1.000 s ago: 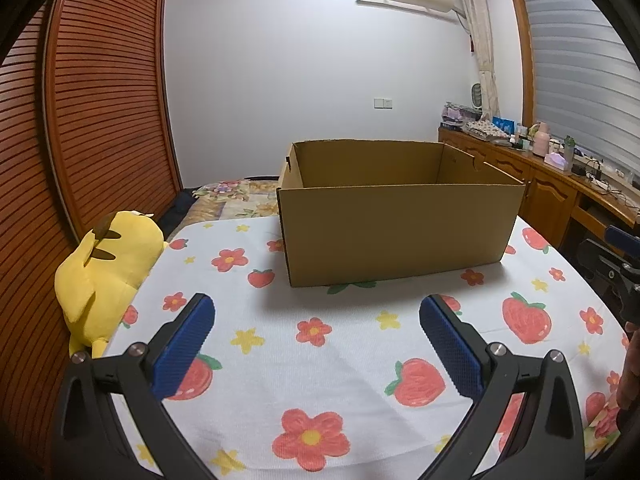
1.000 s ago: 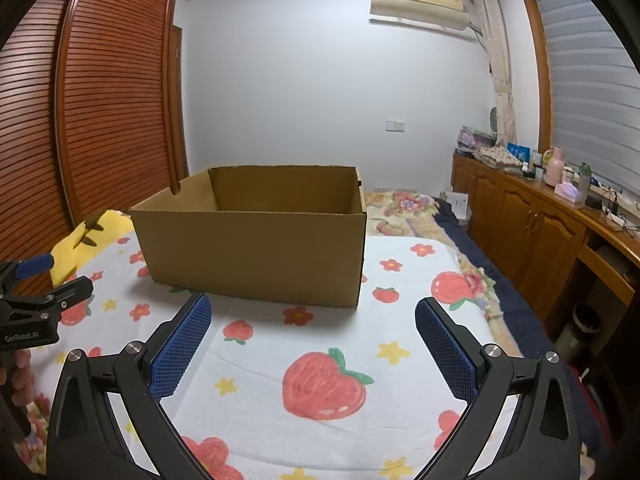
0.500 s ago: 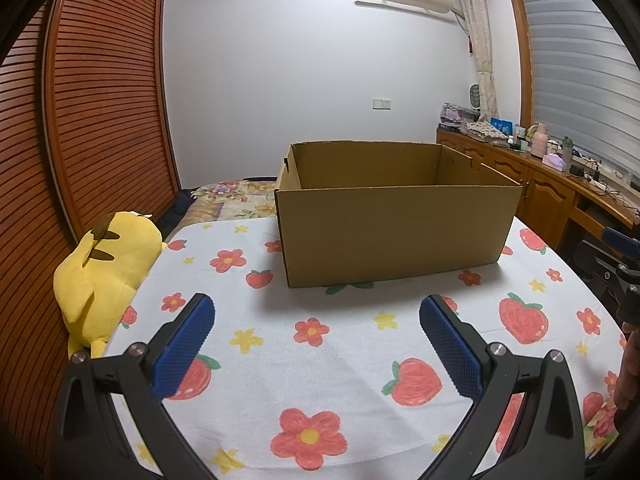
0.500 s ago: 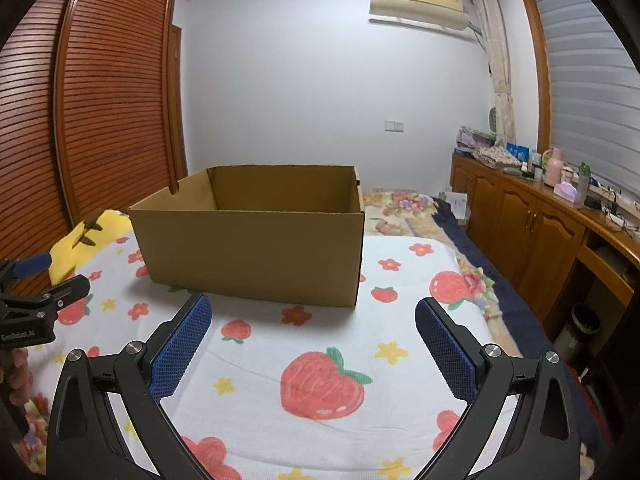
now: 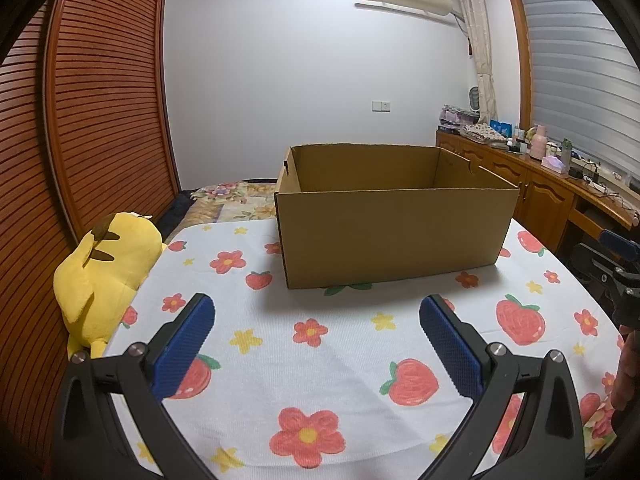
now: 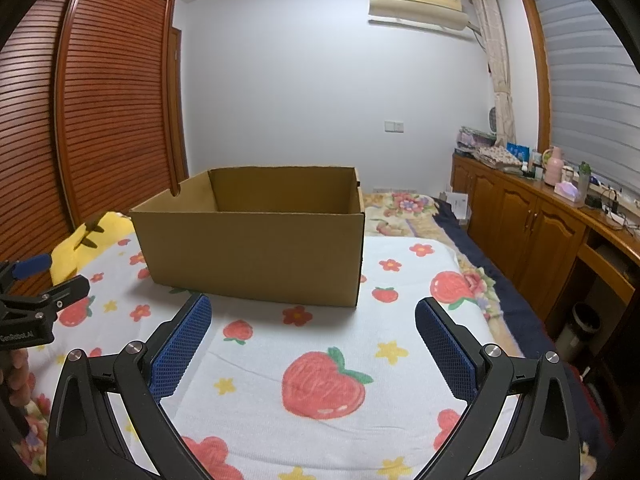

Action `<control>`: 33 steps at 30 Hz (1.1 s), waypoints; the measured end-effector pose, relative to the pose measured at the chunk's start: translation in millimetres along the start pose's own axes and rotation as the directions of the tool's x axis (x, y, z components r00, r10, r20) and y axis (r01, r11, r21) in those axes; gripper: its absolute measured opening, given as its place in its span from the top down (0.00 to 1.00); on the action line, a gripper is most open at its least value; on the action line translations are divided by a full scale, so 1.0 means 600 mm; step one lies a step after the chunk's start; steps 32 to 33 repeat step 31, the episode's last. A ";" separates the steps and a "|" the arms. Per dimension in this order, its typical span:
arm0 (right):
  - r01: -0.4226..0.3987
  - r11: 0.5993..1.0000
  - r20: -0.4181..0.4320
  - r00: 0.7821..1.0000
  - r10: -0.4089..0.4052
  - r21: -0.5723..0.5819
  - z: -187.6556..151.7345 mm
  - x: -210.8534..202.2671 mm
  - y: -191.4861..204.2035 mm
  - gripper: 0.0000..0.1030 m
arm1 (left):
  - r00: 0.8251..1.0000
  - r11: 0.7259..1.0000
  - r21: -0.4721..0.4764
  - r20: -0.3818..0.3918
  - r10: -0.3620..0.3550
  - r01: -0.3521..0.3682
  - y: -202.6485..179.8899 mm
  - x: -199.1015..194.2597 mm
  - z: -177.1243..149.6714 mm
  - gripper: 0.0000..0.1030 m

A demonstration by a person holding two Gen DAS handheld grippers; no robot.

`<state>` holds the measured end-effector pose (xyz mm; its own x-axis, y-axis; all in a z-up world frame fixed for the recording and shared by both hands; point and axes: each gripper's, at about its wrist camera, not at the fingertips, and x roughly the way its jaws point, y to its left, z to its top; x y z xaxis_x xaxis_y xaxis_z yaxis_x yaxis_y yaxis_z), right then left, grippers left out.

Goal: Organize snacks

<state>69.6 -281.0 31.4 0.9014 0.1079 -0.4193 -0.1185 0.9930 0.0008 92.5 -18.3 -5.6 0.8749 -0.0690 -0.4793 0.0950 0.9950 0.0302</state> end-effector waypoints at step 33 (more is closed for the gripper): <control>0.007 1.000 0.002 1.000 -0.007 -0.002 -0.002 0.000 0.001 0.00 | 1.000 1.000 -0.004 -0.003 0.000 0.000 0.004 0.004 0.000 0.00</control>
